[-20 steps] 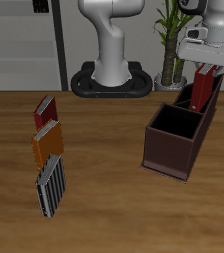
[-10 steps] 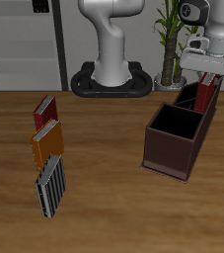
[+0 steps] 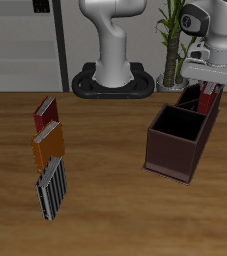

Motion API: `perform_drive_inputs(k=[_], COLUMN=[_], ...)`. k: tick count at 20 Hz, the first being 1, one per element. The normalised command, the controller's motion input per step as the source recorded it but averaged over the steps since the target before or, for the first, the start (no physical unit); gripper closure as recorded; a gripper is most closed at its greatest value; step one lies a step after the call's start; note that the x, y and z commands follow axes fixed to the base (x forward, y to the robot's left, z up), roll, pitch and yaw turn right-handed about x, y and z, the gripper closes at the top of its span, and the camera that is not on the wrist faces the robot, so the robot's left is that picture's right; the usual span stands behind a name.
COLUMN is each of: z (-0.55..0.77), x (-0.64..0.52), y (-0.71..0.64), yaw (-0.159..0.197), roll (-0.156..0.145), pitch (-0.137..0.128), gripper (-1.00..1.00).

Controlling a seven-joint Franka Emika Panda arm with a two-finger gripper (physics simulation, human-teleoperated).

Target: Place the left red book into the left desk caddy's back compartment

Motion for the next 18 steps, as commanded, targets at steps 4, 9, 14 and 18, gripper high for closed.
perform_drive_inputs(k=[4,9,14,18], z=[-0.27,-0.42,-0.26,-0.37], x=[0.14,0.14,0.0,0.03], y=[-0.02,0.0,0.11,-0.07], yaw=[-0.004,-0.004,0.003,-0.029], roll=[-0.021,-0.001,0.068,0.043], pitch=[0.049,0.097,0.072,0.116], gripper=[1.0,1.0,-1.0,-1.0])
